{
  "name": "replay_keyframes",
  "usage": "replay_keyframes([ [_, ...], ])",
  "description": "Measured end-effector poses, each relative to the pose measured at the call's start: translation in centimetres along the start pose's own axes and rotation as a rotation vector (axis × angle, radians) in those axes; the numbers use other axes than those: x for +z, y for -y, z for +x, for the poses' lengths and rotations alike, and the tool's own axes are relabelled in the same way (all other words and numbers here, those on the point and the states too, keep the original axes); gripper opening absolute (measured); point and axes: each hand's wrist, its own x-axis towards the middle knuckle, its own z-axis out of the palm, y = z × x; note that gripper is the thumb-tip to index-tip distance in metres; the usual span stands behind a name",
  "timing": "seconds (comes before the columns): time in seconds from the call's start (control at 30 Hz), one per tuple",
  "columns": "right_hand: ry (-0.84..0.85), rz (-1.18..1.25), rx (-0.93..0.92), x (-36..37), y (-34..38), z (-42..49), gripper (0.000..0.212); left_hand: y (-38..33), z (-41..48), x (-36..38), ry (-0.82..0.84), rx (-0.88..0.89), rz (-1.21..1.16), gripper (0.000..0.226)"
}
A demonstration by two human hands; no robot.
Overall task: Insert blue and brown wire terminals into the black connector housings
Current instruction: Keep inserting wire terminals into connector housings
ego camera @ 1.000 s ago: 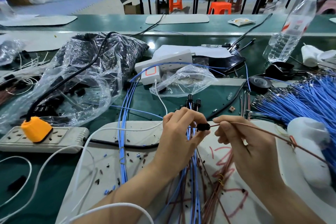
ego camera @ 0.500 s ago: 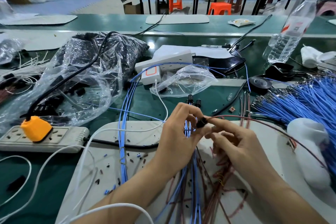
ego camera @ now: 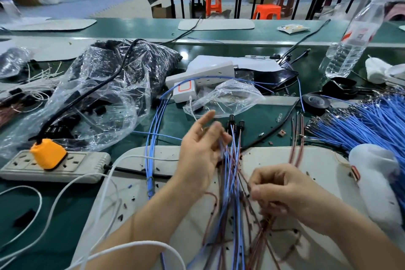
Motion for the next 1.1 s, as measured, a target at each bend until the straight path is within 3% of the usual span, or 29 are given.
replay_keyframes([
  [0.13,0.303,-0.083,0.089,-0.7,0.6,-0.7,0.007,-2.6,2.7,-2.3,-0.295,-0.027,-0.261,0.017],
  [0.37,0.412,-0.091,0.098,-1.4,0.8,-0.9,0.012,-4.0,3.7,-3.6,-0.432,0.073,-0.297,0.019],
  [0.47,0.269,-0.048,0.090,-1.3,0.6,-0.8,0.025,-3.5,2.8,-2.5,-0.332,0.118,-0.099,0.018],
  [0.53,0.050,-0.069,0.043,-0.8,0.4,-0.4,0.032,-2.8,1.4,-1.3,-0.166,0.194,0.101,0.012],
  [0.67,-0.286,-0.100,-0.188,0.4,0.2,0.5,0.022,-0.6,-1.4,0.7,0.185,0.379,0.545,0.013],
  [0.77,-0.311,-0.141,-0.265,0.8,0.0,0.6,0.018,0.5,-2.6,1.4,0.293,0.348,0.605,0.016],
  [0.9,-0.359,-0.191,-0.290,1.1,-0.7,1.0,0.034,0.8,-2.8,1.4,0.307,0.308,0.607,0.016],
  [0.97,-0.459,-0.292,-0.360,1.0,-1.1,1.1,0.043,0.9,-2.8,1.4,0.333,0.311,0.592,0.017],
  [1.1,-0.580,-0.577,-0.522,0.9,-1.2,1.1,0.032,1.2,-2.8,1.4,0.344,0.322,0.607,0.019],
])
